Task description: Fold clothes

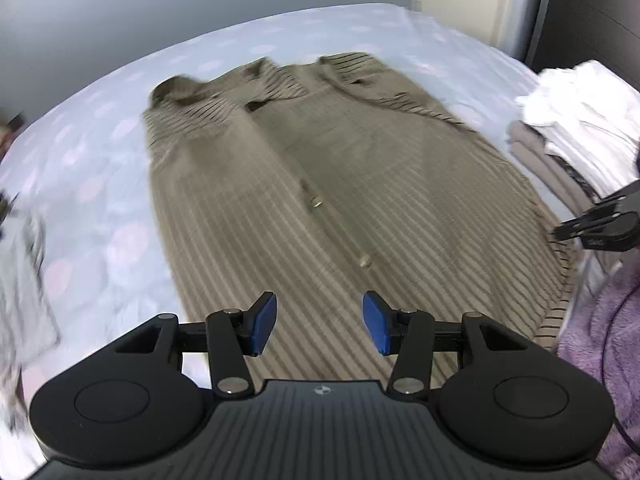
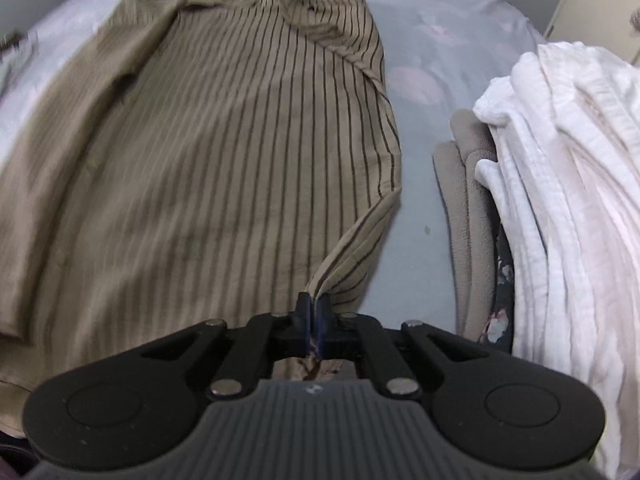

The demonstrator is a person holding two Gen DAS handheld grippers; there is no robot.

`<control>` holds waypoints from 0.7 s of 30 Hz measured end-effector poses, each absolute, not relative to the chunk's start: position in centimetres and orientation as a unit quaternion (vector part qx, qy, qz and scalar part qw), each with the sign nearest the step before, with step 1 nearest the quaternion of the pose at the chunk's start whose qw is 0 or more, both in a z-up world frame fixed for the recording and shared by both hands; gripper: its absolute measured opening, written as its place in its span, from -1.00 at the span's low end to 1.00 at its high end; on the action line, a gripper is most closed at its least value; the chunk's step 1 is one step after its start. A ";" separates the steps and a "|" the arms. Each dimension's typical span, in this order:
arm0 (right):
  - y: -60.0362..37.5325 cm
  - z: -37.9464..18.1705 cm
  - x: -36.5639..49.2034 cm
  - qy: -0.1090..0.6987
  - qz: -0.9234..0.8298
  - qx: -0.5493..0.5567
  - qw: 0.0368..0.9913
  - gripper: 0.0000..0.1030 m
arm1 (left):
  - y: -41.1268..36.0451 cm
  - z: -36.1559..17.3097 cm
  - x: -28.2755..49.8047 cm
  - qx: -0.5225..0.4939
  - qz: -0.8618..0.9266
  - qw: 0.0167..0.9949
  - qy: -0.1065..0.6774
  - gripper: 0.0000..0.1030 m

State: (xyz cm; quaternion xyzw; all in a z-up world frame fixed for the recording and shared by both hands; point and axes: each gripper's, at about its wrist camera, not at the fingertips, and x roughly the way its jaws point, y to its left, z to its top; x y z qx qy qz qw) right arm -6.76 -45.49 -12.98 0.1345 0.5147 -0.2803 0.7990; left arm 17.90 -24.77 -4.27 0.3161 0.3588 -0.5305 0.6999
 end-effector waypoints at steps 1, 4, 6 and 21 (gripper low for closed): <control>-45.5 -13.3 -6.8 0.517 -0.278 0.138 0.798 -0.93 | -25.4 -4.0 17.9 0.322 -0.537 0.694 0.356 -0.11; -45.5 -13.8 -6.8 0.519 -0.263 0.152 0.799 -0.93 | -28.2 -3.6 17.8 0.337 -0.550 0.680 0.347 -0.11; -45.5 -14.2 -6.7 0.522 -0.252 0.156 0.800 -0.93 | -30.7 -3.4 17.7 0.344 -0.561 0.668 0.347 -0.11; -49.6 -17.7 -6.8 0.532 -0.192 0.259 0.783 -0.94 | -56.6 -4.3 15.9 0.534 -0.644 0.516 0.183 -0.12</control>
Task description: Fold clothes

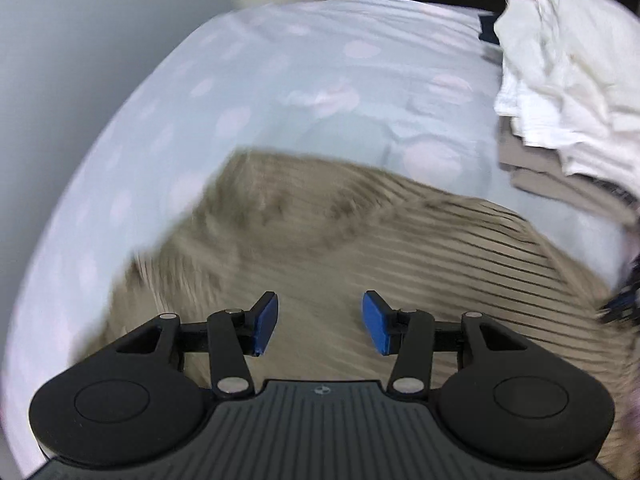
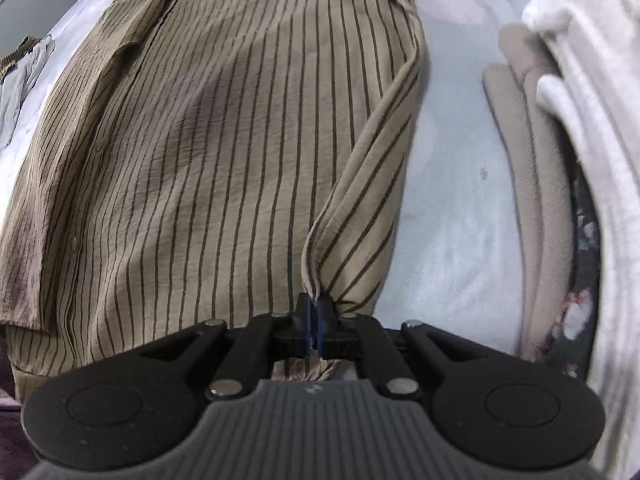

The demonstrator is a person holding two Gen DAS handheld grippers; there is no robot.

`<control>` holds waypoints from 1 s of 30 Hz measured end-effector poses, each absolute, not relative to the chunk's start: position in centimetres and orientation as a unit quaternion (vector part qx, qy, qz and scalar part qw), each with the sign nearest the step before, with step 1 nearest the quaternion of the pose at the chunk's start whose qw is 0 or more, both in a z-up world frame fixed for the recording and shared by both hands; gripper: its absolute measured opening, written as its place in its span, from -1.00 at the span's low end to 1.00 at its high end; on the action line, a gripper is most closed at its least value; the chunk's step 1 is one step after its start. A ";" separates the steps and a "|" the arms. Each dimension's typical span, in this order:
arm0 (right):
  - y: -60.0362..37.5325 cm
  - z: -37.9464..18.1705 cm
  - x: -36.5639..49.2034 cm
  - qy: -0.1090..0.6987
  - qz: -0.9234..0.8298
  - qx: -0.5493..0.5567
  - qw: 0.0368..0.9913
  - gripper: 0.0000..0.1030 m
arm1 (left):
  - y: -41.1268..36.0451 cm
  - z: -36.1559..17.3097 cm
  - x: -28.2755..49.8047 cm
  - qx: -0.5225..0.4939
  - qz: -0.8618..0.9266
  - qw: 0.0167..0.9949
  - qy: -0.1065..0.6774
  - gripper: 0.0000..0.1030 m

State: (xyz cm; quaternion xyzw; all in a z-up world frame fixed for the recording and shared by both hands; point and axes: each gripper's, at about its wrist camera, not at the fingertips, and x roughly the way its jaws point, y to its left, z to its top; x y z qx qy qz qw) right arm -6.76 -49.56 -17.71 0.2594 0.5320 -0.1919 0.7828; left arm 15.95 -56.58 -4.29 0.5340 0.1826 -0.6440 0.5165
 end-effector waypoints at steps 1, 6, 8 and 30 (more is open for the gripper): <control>-50.0 -18.0 -6.8 0.530 -0.189 0.268 0.783 -0.95 | -58.3 -4.5 15.9 0.548 -0.649 0.502 0.162 -0.13; -50.8 -18.8 -7.4 0.518 -0.173 0.292 0.785 -0.98 | -65.2 -8.1 15.4 0.657 -0.648 0.385 0.031 -0.17; -51.0 -18.9 -7.6 0.517 -0.169 0.296 0.785 -0.98 | -67.3 -10.1 15.3 0.696 -0.632 0.338 -0.022 -0.21; -52.5 -19.4 -7.8 0.509 -0.161 0.333 0.777 -0.98 | -72.5 -24.3 12.3 0.844 -0.483 0.007 -0.231 -0.69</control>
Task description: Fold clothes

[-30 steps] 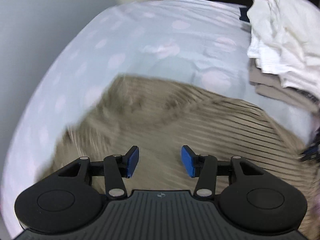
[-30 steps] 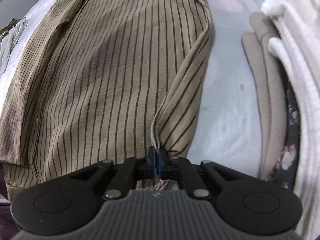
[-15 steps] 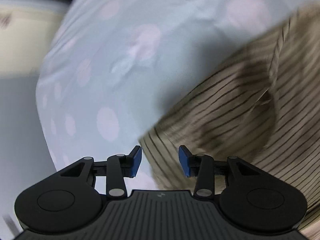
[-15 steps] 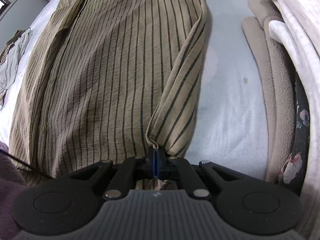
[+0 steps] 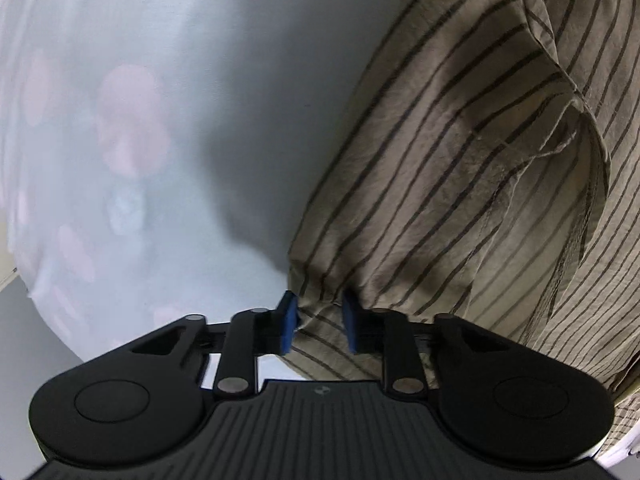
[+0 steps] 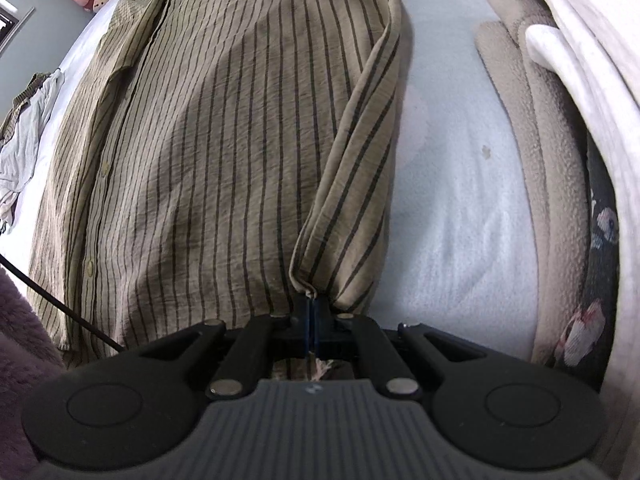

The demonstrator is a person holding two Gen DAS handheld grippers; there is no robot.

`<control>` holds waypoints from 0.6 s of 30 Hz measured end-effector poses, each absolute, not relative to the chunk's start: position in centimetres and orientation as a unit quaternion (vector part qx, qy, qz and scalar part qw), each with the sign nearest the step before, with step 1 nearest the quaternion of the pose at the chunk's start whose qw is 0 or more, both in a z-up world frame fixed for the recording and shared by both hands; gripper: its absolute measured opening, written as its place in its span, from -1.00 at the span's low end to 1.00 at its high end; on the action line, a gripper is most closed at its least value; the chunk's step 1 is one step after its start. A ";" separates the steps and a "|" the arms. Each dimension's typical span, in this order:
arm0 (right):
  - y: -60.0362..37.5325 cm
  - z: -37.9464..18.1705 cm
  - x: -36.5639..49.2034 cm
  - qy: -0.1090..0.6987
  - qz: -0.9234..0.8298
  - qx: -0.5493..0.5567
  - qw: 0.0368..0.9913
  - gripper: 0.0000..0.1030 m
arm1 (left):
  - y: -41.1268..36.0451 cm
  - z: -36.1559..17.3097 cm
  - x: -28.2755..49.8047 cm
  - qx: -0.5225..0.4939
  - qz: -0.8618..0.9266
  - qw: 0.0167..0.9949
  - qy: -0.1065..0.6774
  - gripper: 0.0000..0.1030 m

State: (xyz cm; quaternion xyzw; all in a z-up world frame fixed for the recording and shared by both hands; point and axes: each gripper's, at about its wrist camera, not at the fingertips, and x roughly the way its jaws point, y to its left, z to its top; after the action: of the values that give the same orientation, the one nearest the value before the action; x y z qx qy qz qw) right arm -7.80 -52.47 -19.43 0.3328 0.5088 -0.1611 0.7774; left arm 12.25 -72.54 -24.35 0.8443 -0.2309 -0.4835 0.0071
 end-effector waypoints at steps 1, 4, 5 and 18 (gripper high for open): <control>-52.4 -19.4 -7.8 0.508 -0.162 0.333 0.778 -0.98 | -72.3 -24.6 12.3 0.845 -0.481 0.007 -0.232 -0.78; -52.3 -19.4 -7.7 0.508 -0.163 0.329 0.779 -0.98 | -71.5 -25.2 12.6 0.848 -0.476 0.013 -0.234 -0.89; -52.2 -19.4 -7.7 0.509 -0.163 0.326 0.780 -0.98 | -71.3 -25.1 12.8 0.845 -0.479 0.021 -0.236 -0.92; -49.2 -16.3 -8.8 0.486 -0.187 0.306 0.797 -0.95 | -66.1 -19.7 19.2 0.778 -0.538 0.181 -0.270 -0.97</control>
State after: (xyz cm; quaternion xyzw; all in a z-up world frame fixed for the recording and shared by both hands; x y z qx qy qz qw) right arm -8.79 -49.24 -16.32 0.3064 0.4864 -0.1872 0.7966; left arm 19.23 -66.14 -19.66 0.7778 -0.2700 -0.5379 0.1813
